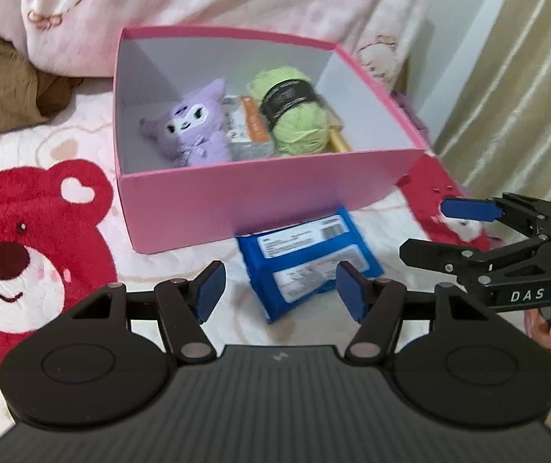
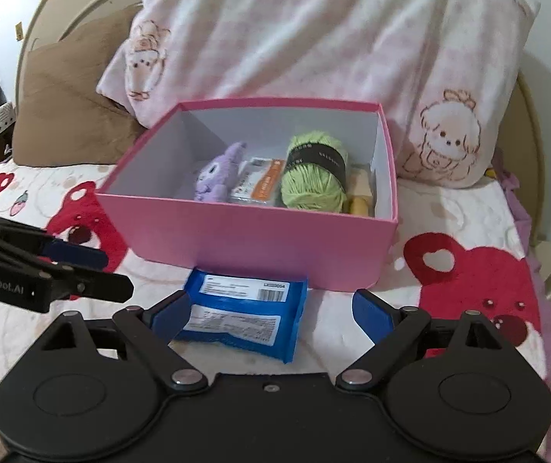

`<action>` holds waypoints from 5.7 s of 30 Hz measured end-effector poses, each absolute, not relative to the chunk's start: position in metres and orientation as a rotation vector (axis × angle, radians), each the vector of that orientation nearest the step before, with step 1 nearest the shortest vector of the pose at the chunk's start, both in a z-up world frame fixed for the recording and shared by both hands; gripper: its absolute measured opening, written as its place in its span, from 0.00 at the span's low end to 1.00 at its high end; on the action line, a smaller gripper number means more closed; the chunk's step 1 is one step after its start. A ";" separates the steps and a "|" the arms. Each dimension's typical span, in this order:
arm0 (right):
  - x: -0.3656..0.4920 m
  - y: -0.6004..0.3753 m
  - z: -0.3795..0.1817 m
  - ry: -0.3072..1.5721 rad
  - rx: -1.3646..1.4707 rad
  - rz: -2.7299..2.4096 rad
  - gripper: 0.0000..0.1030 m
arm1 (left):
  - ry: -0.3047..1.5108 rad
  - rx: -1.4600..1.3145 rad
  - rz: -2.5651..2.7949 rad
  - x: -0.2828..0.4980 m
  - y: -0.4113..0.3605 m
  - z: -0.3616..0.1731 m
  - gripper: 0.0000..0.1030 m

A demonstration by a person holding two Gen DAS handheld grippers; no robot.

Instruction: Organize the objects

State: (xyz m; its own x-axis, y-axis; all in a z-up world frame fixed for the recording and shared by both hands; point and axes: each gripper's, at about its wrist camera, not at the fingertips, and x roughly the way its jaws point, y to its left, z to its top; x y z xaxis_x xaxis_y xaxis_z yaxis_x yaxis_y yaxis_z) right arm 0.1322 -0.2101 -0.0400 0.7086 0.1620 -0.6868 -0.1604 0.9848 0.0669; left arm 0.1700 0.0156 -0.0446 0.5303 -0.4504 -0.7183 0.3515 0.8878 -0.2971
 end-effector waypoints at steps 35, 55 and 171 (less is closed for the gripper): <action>0.165 -0.241 -0.125 0.888 0.359 0.237 0.35 | 0.934 -0.349 -0.432 0.190 -0.002 -0.116 0.17; 0.111 -0.208 -0.081 0.888 0.287 0.294 0.61 | 1.019 -0.301 -0.507 0.141 0.008 -0.081 0.21; 0.081 -0.187 0.098 0.797 0.025 0.164 0.74 | 0.989 -0.023 -0.192 0.122 0.029 0.079 0.69</action>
State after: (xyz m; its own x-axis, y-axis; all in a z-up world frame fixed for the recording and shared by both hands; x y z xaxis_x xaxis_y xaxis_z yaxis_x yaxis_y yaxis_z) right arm 0.0810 -0.1871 0.0981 0.6869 0.1557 -0.7099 -0.1369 0.9870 0.0840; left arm 0.1223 0.0294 0.0787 0.5338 -0.1718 -0.8280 0.1507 0.9828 -0.1067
